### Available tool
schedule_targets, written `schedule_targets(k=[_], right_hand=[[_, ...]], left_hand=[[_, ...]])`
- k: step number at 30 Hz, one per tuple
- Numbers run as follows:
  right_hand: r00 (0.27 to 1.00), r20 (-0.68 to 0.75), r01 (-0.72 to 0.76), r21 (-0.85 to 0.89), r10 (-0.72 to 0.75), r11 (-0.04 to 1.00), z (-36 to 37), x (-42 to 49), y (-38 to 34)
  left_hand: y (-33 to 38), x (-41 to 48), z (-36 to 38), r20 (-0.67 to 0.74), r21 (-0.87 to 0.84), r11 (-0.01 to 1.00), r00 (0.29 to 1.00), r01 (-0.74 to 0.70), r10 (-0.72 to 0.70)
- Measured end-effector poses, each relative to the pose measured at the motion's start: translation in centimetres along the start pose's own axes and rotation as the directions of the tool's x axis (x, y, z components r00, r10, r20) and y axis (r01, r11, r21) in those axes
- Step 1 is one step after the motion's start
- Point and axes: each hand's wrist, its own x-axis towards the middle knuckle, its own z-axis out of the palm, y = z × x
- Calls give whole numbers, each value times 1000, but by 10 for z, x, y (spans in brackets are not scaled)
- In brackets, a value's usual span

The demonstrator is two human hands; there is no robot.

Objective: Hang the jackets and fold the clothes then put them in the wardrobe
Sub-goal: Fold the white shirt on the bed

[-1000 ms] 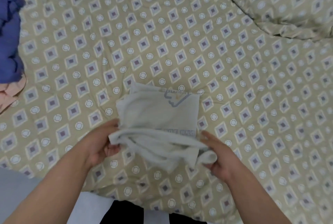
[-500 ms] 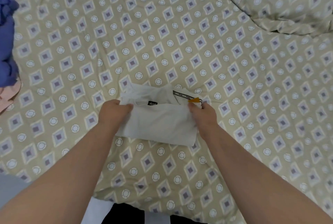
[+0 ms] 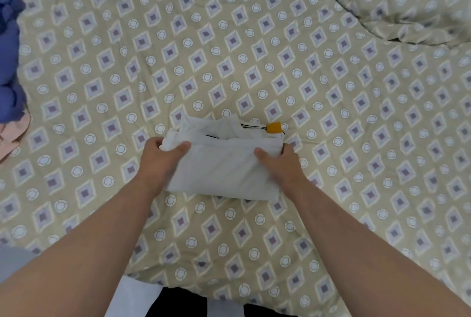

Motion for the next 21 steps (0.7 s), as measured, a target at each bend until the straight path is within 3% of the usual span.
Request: schedule_targets(k=[3, 6, 14, 18, 21], right_hand=[[980, 175, -127, 175, 96, 976, -5, -5, -6], [979, 180, -136, 254, 91, 958, -12, -15, -24], [982, 106, 113, 339, -158, 934, -28, -91, -122], [954, 105, 228, 349, -280, 909, -34, -149, -198], [928, 108, 289, 400, -357, 870, -38, -201, -261]], left_hand=[[6, 0, -8, 217, -87, 967, 952, 240, -216], [23, -10, -19, 386, -109, 927, 875, 359, -294], [103, -67, -84, 355, -408, 900, 935, 154, 1], [156, -109, -144, 328, -469, 883, 931, 14, 159], [199, -146, -195, 227, -494, 858, 932, -141, 283]])
